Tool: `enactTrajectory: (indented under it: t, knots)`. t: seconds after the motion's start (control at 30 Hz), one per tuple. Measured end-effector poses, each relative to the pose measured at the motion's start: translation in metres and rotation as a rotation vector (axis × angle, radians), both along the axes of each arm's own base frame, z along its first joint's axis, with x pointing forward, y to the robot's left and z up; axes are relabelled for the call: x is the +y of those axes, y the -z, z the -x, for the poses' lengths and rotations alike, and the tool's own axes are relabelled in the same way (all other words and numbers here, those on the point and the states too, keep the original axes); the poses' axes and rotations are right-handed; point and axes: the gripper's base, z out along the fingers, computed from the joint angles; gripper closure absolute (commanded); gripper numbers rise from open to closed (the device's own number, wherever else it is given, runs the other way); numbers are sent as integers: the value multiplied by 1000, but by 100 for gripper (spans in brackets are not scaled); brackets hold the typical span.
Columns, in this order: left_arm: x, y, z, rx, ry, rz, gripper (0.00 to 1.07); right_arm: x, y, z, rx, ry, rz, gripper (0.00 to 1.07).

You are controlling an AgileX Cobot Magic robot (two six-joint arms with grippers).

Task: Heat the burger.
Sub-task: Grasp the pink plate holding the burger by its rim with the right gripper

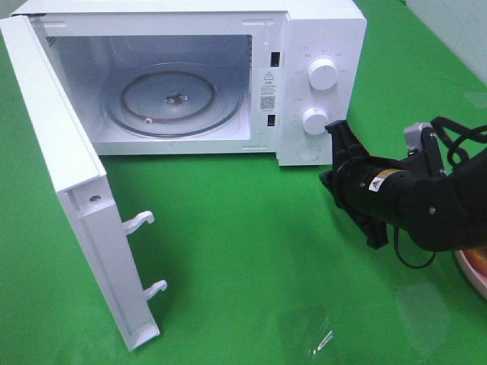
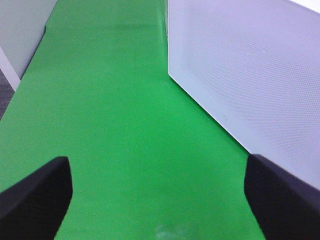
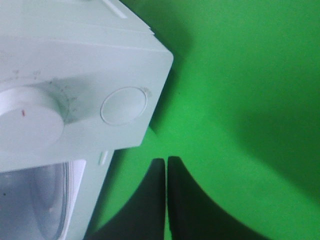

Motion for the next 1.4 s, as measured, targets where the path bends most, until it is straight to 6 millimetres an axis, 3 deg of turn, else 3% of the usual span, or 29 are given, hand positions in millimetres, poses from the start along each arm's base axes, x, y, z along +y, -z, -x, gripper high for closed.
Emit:
enactTrajectory:
  t: [0.2,0.47,0.8,1.03,1.23,1.37,1.4]
  knots:
    - [0,0,0,0,0,0,21,1,-17,6,14,-107,114,105]
    - [0,0,0,0,0,0,21,-1,-40,24,44,-381,405,104]
    - [0,0,0,0,0,0,21,-1,-55,39,85,-631,605,103]
    - [0,0,0,0,0,0,21,9,-75,32,130,-906,774,100]
    - [0,0,0,0,0,0,21,12,-90,26,144,-998,854,98]
    - [0,0,0,0,0,0,21,13,-101,20,131,-1048,918,90]
    - [0,0,0,0,0,0,21,14,-106,18,115,-1067,942,79]
